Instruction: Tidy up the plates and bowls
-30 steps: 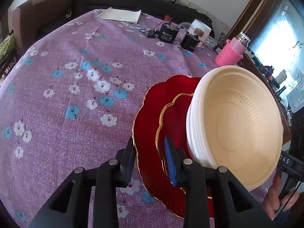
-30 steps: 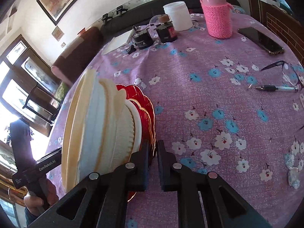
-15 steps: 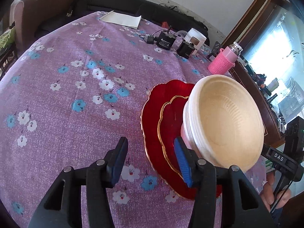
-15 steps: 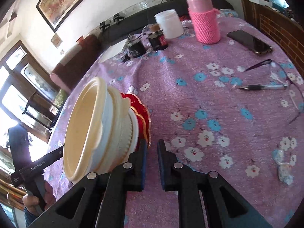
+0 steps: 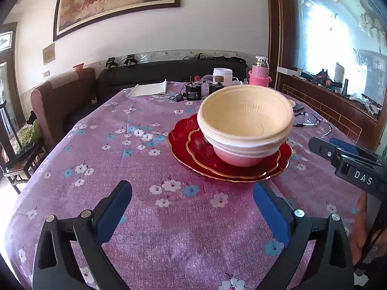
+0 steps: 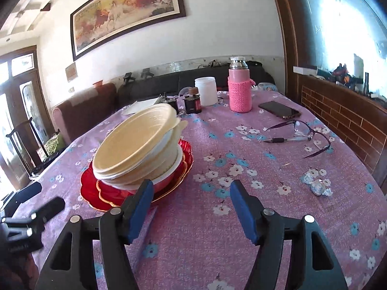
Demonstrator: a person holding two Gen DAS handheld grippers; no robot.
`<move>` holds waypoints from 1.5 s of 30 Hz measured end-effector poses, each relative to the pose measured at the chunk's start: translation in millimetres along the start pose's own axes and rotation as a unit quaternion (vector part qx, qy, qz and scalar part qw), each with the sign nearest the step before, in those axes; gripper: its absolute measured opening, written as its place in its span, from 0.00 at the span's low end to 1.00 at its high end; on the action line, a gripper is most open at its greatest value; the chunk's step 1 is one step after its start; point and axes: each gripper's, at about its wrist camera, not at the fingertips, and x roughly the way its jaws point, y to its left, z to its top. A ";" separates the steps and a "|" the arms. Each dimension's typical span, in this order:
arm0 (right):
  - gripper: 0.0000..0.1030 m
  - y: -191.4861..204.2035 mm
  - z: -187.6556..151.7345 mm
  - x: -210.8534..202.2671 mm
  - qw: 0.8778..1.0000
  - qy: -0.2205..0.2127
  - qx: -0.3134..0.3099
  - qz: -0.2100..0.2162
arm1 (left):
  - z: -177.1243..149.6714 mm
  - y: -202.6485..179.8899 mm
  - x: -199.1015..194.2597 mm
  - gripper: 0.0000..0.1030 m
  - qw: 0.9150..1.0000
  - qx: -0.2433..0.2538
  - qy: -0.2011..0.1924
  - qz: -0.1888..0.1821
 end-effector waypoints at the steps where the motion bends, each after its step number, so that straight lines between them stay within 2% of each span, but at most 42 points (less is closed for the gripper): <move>1: 0.72 4.2 -0.9 0.2 1.000 -0.005 -0.009 -0.003 | -2.0 -1.5 0.8 0.98 1.000 0.003 0.002 0.000; 5: 0.80 8.3 -0.4 5.7 1.000 -0.001 -0.013 -0.018 | -2.7 -2.2 6.7 1.00 0.999 0.010 0.014 0.028; 7: 0.82 5.7 -1.3 8.9 1.000 0.008 -0.003 -0.023 | 0.9 -3.0 10.8 1.00 0.998 0.015 0.019 0.051; 10: 0.82 0.6 -3.1 8.1 0.999 0.008 0.014 -0.041 | 9.1 -5.0 11.8 1.00 0.998 0.032 0.004 0.061; 13: 0.82 -3.1 -3.5 13.5 0.997 0.024 0.025 -0.069 | 16.0 -1.5 9.2 1.00 0.999 0.024 -0.017 0.025; 15: 0.82 -5.1 -3.9 18.1 0.995 0.038 0.030 -0.089 | 17.0 4.8 12.0 1.00 0.999 0.008 -0.017 -0.027; 16: 0.82 -4.8 -4.0 19.9 0.993 0.043 0.028 -0.102 | 16.9 7.6 13.2 1.00 0.999 -0.001 -0.014 -0.039; 20: 0.82 -3.9 -4.7 24.4 0.985 0.056 0.023 -0.159 | 19.3 22.8 16.3 1.00 0.999 -0.037 -0.021 -0.017; 24: 0.82 -4.4 -4.1 22.9 0.975 0.056 0.022 -0.212 | 19.3 32.3 22.3 1.00 0.998 -0.040 -0.004 -0.039; 26: 0.82 -5.3 -3.8 25.5 0.971 0.063 0.019 -0.228 | 20.6 33.9 31.6 1.00 0.997 -0.041 0.019 -0.059; 28: 0.82 -1.7 -3.7 27.2 0.969 0.066 0.009 -0.239 | 20.4 37.6 40.1 1.00 0.996 -0.055 0.041 -0.061; 32: 0.82 2.3 -2.9 19.5 0.969 0.045 -0.001 -0.241 | 18.6 38.3 30.2 1.00 0.997 -0.060 0.014 -0.053; 35: 0.82 -0.8 -2.5 12.5 0.972 0.030 0.010 -0.232 | 18.0 37.2 25.1 1.00 0.998 -0.057 0.006 -0.034; 41: 0.82 6.4 -1.5 13.2 0.978 0.029 -0.004 -0.206 | 15.3 41.8 31.0 1.00 0.995 -0.087 0.044 0.000; 43: 0.82 9.2 -1.5 11.6 0.981 0.024 -0.010 -0.192 | 14.5 34.5 26.6 1.00 0.996 -0.073 0.046 0.018; 45: 0.82 10.7 -1.8 9.3 0.985 0.016 -0.012 -0.171 | 15.4 23.5 26.8 1.00 0.995 -0.052 0.073 0.034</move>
